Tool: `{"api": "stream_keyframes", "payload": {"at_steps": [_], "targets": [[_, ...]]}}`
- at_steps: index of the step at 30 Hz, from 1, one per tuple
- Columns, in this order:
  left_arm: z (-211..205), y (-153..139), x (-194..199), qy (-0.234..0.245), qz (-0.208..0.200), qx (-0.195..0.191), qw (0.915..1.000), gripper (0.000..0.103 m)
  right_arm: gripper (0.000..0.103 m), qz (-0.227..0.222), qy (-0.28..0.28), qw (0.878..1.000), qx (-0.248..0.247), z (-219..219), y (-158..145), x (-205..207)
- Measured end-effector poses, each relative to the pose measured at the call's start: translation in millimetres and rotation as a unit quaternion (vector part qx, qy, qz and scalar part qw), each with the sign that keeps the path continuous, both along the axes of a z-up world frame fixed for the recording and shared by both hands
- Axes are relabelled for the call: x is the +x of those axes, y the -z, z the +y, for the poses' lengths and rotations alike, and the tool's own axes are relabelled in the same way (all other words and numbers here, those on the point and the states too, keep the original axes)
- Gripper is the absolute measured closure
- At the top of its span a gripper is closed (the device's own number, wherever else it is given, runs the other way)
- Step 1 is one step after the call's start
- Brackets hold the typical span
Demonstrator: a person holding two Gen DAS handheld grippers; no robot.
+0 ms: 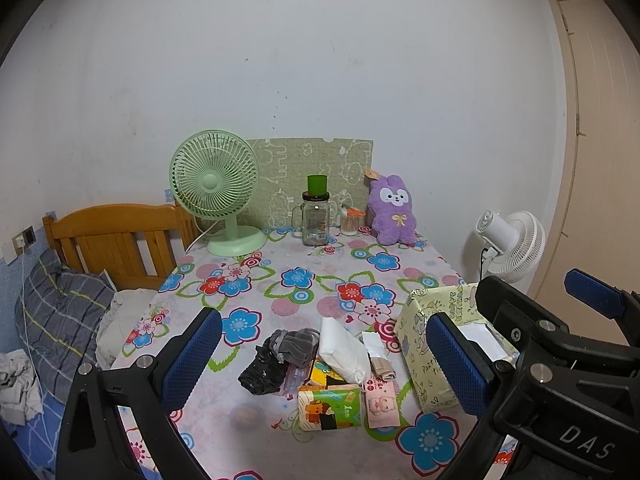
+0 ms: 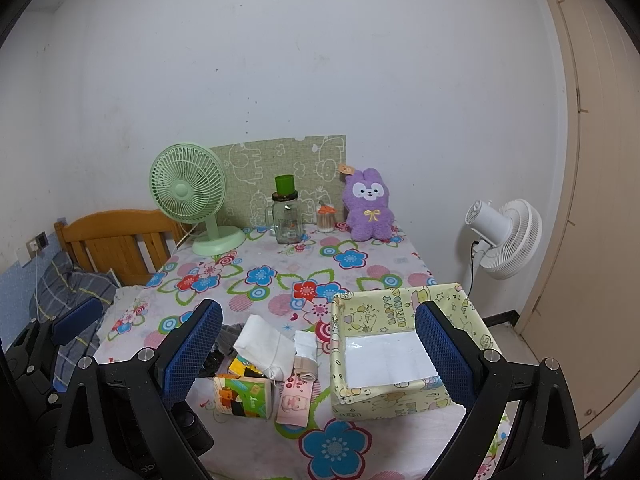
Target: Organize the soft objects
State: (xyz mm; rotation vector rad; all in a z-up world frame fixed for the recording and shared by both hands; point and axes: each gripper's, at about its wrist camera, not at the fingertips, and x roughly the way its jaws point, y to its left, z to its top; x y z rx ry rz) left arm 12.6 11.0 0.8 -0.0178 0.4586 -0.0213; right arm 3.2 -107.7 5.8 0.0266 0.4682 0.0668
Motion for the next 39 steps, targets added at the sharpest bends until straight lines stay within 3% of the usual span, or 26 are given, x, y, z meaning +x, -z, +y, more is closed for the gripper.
{"api": "stream_keyframes", "payload": {"at_steps": [22, 39], "targets": [[2.0, 2.5, 2.4, -0.008, -0.003, 0.008, 0.9999, 0.003, 0.005, -0.004, -0.002, 1.0, -0.002, 5.0, 4.1, 5.0], [15.7, 37.6, 28.6, -0.022, 0.034, 0.015, 0.9991, 0.012, 0.009, 0.032, -0.018, 0.999, 0.009, 21.8, 39.2, 37.2]]}}
